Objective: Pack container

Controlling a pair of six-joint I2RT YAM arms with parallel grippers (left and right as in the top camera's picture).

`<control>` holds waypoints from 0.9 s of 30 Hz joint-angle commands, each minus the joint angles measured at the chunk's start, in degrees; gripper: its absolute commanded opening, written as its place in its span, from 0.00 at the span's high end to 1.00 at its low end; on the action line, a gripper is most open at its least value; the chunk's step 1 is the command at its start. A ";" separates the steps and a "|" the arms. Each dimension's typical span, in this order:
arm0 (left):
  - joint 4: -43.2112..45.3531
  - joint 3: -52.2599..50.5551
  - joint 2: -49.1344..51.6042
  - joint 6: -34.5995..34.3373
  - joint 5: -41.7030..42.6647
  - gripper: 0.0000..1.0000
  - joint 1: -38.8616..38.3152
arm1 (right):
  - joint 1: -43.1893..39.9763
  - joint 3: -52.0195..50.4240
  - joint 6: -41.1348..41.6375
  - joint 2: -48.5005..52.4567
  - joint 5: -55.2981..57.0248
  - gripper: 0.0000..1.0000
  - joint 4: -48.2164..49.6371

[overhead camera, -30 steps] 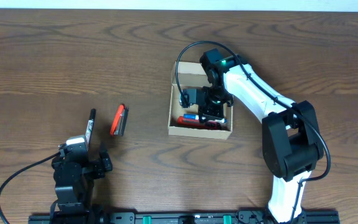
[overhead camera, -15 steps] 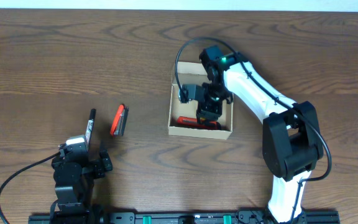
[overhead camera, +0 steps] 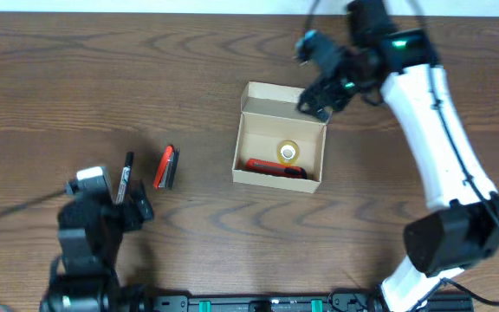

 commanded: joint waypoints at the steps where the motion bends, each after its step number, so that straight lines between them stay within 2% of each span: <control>1: -3.80 11.13 15.34 0.28 0.83 0.05 -0.17 | -7.23 0.63 9.33 -1.64 0.61 0.01 0.20; 3: -9.22 19.87 25.35 0.35 0.79 0.05 -0.17 | -11.56 0.63 12.13 -2.14 0.61 0.01 0.22; 7: -21.16 36.81 42.42 4.63 0.79 0.05 -0.17 | -19.26 0.61 15.61 -2.19 0.22 0.01 -0.37; 11: -28.46 48.04 54.93 6.27 0.94 0.05 -0.20 | -24.57 0.52 15.85 -2.16 0.15 0.01 -1.84; 18: -28.30 50.75 65.64 10.54 2.64 0.05 -3.43 | -29.83 -2.19 16.83 -1.99 0.22 0.01 -1.25; 27: -28.41 50.73 72.37 17.31 2.84 0.05 -10.78 | -31.19 -11.65 16.85 -1.88 0.37 0.01 3.69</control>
